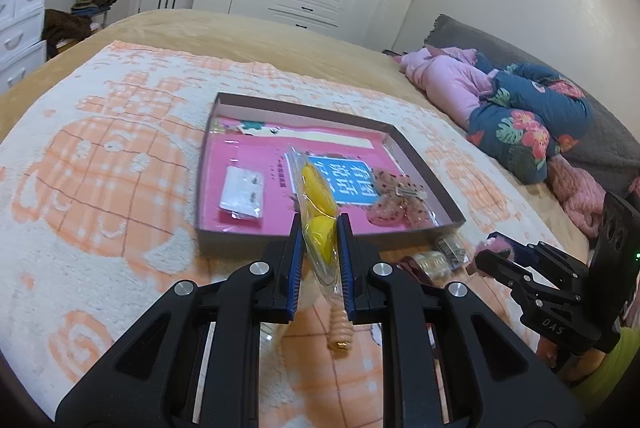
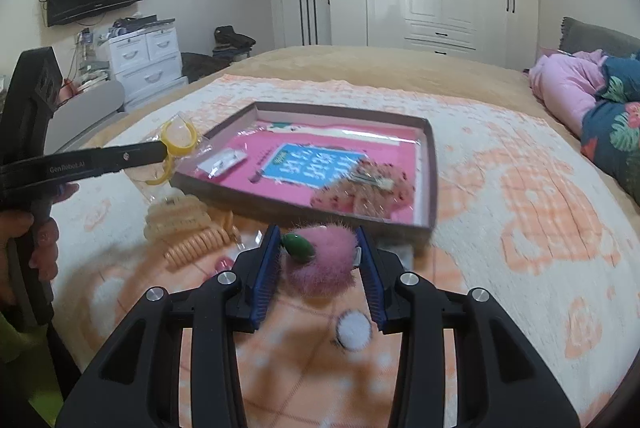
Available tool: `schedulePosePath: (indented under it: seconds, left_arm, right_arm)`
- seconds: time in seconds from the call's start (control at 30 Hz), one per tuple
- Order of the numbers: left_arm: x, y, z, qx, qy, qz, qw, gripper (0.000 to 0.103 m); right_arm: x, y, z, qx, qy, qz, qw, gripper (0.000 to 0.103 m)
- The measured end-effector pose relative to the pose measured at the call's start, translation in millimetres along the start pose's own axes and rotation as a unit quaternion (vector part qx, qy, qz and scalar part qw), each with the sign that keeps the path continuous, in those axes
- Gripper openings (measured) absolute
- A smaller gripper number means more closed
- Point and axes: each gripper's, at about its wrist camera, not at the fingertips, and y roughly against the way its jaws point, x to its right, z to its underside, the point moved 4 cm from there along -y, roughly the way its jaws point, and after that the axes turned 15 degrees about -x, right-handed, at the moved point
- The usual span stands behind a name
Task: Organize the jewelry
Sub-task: 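Carry the yellow ring bag and pom-pom clip into the box and release both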
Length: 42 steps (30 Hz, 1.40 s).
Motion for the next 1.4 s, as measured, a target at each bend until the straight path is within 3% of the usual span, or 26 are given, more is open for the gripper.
schedulePosePath:
  seconds: [0.37,0.77,1.4]
  left_arm:
    - [-12.4,-8.0,-25.4,0.006,0.010,0.000,0.9999,0.010]
    - [-5.4,-36.0,-48.7,0.000,0.015,0.012,0.9998,0.010]
    - [25.0,-98.0,-62.3,-0.054,-0.014,0.018,0.9983,0.010]
  right_arm:
    - [-2.6,-20.9,-38.1,0.009,0.001,0.001,1.000,0.037]
    - [34.7,-46.0,-70.7,0.016,-0.029,0.036,0.999,0.037]
    - [78.6,-76.7,-65.6,-0.013,-0.057,0.063,0.996,0.037]
